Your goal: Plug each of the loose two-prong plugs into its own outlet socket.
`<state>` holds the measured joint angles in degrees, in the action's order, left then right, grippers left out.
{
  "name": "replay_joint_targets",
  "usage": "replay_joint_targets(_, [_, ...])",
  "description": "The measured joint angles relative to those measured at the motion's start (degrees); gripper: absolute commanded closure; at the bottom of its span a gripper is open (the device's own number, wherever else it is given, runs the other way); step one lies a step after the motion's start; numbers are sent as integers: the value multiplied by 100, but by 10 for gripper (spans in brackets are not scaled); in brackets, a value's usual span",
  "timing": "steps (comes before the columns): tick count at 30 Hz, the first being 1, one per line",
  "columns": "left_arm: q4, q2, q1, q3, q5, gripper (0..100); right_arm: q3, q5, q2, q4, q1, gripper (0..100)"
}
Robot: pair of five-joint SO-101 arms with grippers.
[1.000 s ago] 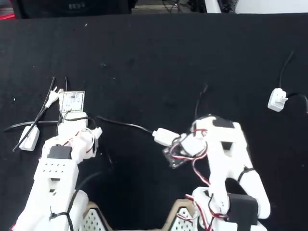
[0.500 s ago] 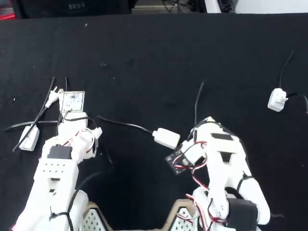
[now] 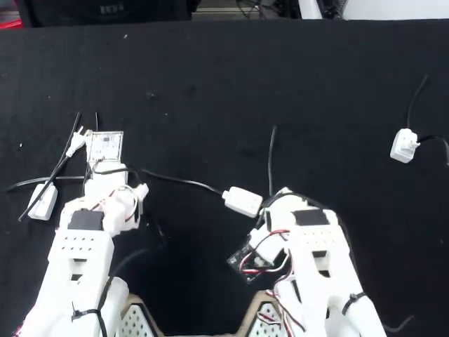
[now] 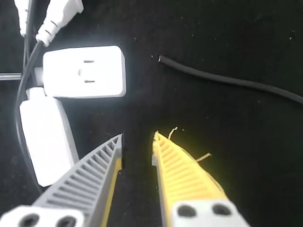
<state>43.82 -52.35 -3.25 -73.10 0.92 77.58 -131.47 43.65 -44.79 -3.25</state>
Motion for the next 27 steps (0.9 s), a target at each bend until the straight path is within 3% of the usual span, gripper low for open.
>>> replay_joint_targets(14, [0, 0, 0, 0, 0, 891, 264, 9, 176, -9, -114, 917])
replay_joint_targets(17, [0, 0, 0, 0, 0, 891, 264, 114, 185, -9, -114, 991])
replay_joint_targets(27, [0, 0, 0, 0, 0, 891, -79, 2673, 79, -62, 149, 988])
